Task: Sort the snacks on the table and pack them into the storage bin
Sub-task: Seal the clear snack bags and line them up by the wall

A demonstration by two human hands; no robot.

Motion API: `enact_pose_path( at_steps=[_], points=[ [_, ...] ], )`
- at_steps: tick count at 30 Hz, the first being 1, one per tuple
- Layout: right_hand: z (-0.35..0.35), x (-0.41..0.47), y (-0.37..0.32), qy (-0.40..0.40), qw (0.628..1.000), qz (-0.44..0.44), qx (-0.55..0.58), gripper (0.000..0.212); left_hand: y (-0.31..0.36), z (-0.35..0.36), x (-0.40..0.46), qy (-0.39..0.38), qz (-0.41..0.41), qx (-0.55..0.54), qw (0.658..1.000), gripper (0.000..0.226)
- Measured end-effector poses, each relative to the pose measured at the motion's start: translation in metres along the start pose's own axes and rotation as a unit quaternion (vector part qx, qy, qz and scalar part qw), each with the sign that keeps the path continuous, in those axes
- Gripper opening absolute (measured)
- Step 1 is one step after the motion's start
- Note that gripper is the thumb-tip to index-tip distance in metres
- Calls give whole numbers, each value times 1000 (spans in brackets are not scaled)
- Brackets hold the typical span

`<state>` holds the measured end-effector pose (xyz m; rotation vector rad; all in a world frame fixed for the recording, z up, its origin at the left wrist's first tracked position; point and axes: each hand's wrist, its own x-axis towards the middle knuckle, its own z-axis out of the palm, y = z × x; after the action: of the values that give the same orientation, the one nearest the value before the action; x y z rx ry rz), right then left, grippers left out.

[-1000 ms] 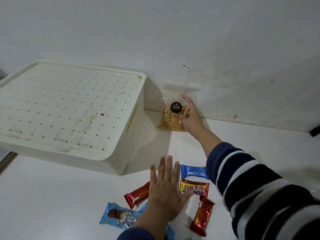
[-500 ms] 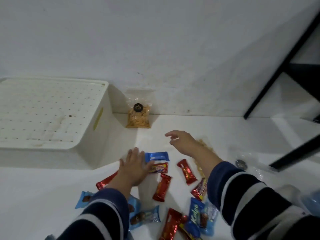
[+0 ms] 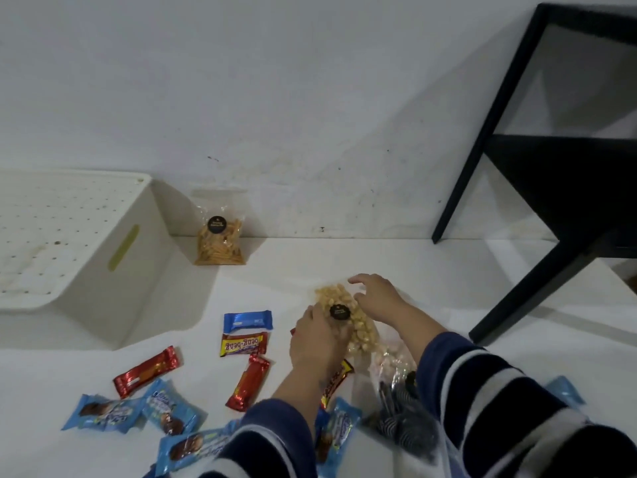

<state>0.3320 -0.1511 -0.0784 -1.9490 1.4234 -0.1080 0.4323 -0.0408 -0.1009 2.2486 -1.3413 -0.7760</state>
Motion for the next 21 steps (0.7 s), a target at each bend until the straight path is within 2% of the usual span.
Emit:
enact_pose_path(
  at_steps=[3, 7, 12, 17, 21],
  points=[
    [2, 24, 2, 5, 999, 28, 36, 46, 2, 19, 5, 11, -7, 67, 998, 81],
    [0, 50, -3, 3, 998, 40, 58, 47, -4, 27, 7, 28, 5, 97, 995, 85],
    [-8, 59, -10, -20, 995, 76, 68, 40, -12, 26, 4, 29, 30, 75, 996, 85],
    [-33, 36, -21, -48, 998, 34, 26, 28, -23, 24, -3, 52, 73, -4, 996, 86],
    [-49, 7, -22, -37, 995, 18, 89, 24, -24, 17, -13, 44, 46, -176, 982, 100]
  ],
)
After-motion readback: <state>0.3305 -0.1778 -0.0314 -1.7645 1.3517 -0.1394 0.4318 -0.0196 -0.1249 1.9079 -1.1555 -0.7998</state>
